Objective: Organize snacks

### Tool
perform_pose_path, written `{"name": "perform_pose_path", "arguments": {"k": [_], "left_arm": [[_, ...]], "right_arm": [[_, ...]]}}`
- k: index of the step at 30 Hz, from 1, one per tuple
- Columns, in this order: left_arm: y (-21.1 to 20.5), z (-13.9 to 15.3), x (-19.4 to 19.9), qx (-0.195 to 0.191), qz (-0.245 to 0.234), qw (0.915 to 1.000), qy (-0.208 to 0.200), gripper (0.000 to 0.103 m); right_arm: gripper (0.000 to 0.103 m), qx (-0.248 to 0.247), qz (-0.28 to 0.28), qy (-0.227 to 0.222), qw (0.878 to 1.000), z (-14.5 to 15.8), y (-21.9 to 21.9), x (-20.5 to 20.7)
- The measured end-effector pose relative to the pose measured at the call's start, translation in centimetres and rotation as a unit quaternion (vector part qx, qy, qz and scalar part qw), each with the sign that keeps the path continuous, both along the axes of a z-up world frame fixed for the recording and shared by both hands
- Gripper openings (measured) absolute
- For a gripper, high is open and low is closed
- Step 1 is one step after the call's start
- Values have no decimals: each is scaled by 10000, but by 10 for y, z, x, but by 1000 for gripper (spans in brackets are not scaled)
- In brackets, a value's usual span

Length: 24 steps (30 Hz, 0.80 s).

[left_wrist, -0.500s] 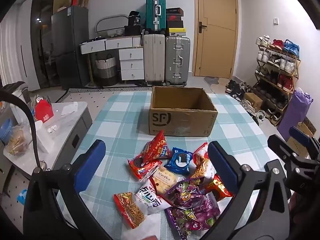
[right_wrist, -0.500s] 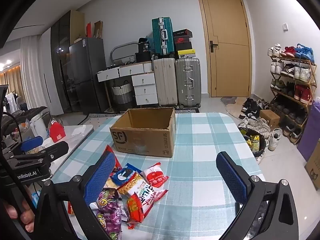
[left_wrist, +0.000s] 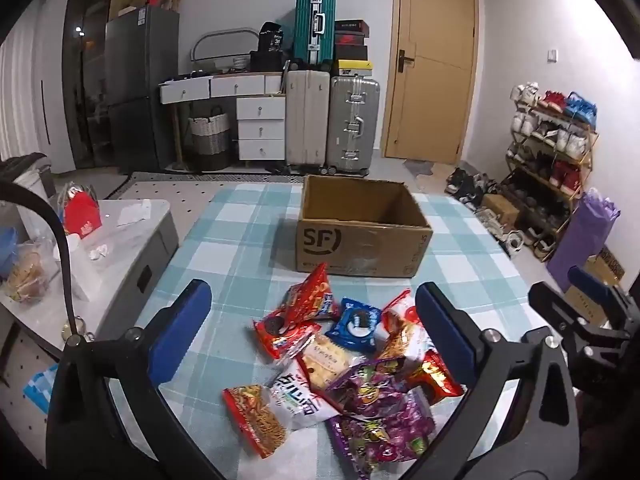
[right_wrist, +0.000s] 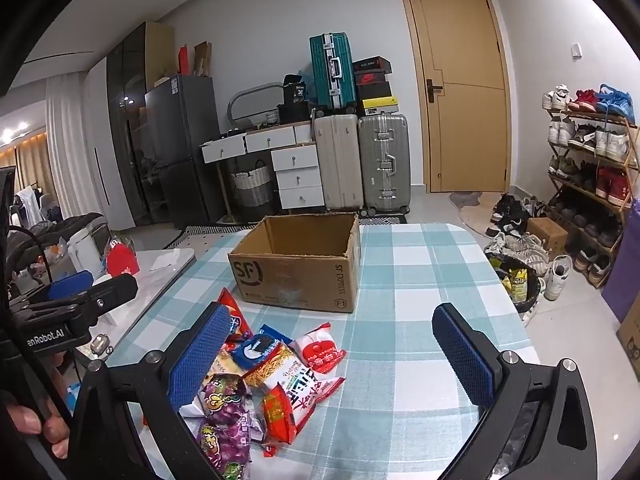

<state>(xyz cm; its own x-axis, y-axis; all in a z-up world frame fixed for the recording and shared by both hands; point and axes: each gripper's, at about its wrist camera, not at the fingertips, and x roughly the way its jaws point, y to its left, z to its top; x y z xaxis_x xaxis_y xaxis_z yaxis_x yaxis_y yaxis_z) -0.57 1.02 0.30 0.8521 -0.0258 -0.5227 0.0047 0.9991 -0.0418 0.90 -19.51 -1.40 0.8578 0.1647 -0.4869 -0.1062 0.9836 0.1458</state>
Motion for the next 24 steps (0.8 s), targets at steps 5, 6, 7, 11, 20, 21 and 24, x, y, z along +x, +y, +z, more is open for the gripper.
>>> {"name": "perform_pose_path", "arguments": {"k": [5, 6, 7, 11, 20, 21, 24], "left_arm": [[-2, -2, 1, 146, 49, 9999, 24, 102], [-3, -3, 1, 148, 41, 9999, 30, 102], [-3, -4, 2, 135, 41, 9999, 36, 102], [-4, -5, 2, 137, 64, 9999, 35, 102], [-6, -6, 2, 137, 44, 9999, 42, 102], [-4, -6, 2, 111, 50, 9999, 45, 102], [-5, -6, 2, 97, 39, 9999, 50, 102]], "right_arm": [[103, -36, 50, -10, 10000, -4, 3, 1], [103, -36, 60, -14, 10000, -5, 3, 2], [103, -28, 67, -17, 10000, -6, 4, 2], [103, 1, 85, -26, 10000, -4, 4, 1], [103, 11, 66, -40, 10000, -4, 5, -2], [103, 17, 75, -38, 10000, -4, 5, -2], [103, 19, 105, -65, 9999, -4, 7, -5]]}}
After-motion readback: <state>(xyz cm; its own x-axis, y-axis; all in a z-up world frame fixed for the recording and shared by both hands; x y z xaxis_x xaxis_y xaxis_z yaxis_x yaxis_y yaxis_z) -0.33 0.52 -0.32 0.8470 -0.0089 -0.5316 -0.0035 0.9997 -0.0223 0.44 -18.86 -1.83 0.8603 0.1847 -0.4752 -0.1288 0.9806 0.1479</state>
